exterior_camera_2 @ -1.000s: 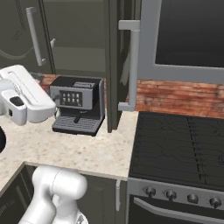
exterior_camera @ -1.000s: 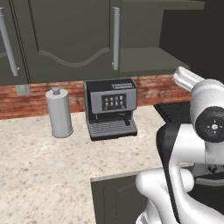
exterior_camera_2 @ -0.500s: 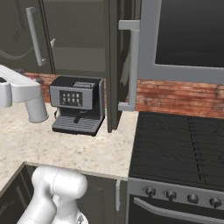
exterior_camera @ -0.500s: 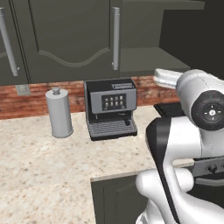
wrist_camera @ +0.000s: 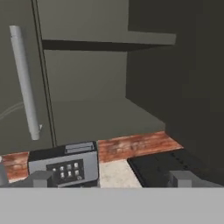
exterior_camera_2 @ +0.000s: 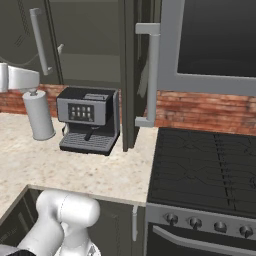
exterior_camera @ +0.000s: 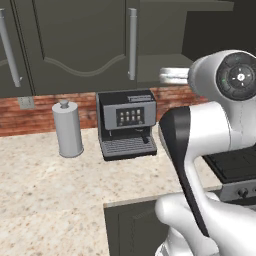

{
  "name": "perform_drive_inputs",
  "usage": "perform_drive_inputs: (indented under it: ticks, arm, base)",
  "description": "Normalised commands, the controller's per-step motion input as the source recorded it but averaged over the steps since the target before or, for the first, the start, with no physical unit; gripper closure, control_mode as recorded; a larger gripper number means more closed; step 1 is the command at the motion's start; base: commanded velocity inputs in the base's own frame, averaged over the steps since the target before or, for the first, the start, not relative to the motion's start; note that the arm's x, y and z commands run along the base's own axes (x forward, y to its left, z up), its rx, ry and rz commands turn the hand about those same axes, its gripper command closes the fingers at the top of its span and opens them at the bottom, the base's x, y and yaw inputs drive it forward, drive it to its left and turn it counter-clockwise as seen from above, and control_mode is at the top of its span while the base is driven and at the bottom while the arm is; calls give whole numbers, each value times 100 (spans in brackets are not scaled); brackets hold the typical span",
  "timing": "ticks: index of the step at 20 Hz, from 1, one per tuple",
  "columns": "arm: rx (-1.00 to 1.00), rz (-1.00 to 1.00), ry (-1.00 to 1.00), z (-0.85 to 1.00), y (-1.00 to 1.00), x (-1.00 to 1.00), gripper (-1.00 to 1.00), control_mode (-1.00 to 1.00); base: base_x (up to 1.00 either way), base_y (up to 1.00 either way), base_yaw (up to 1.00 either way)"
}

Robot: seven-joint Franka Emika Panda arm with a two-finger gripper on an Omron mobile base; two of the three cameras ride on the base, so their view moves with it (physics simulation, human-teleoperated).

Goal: Open the cabinet, pick the kettle from the cabinet, and place it in the sink.

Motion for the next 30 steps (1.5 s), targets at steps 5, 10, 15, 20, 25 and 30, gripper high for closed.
perform_drive_inputs:
  ticks: [5, 10, 15, 20, 25, 30]
  arm:
    - [0, 13, 1, 3, 34, 39, -100, -100]
    - [0, 12, 0, 0, 29, 45, -100, -100]
    - [0, 12, 4, 0, 24, 45, -100, -100]
    - [0, 7, 12, 0, 22, 40, -100, -100]
    - [0, 0, 14, 0, 22, 38, -100, -100]
    - [0, 0, 6, -5, 24, 37, -100, -100]
  base:
    - [0, 0, 0]
    - [0, 0, 0]
    - [0, 0, 0]
    - [0, 0, 0]
    - [0, 0, 0]
    - [0, 0, 0]
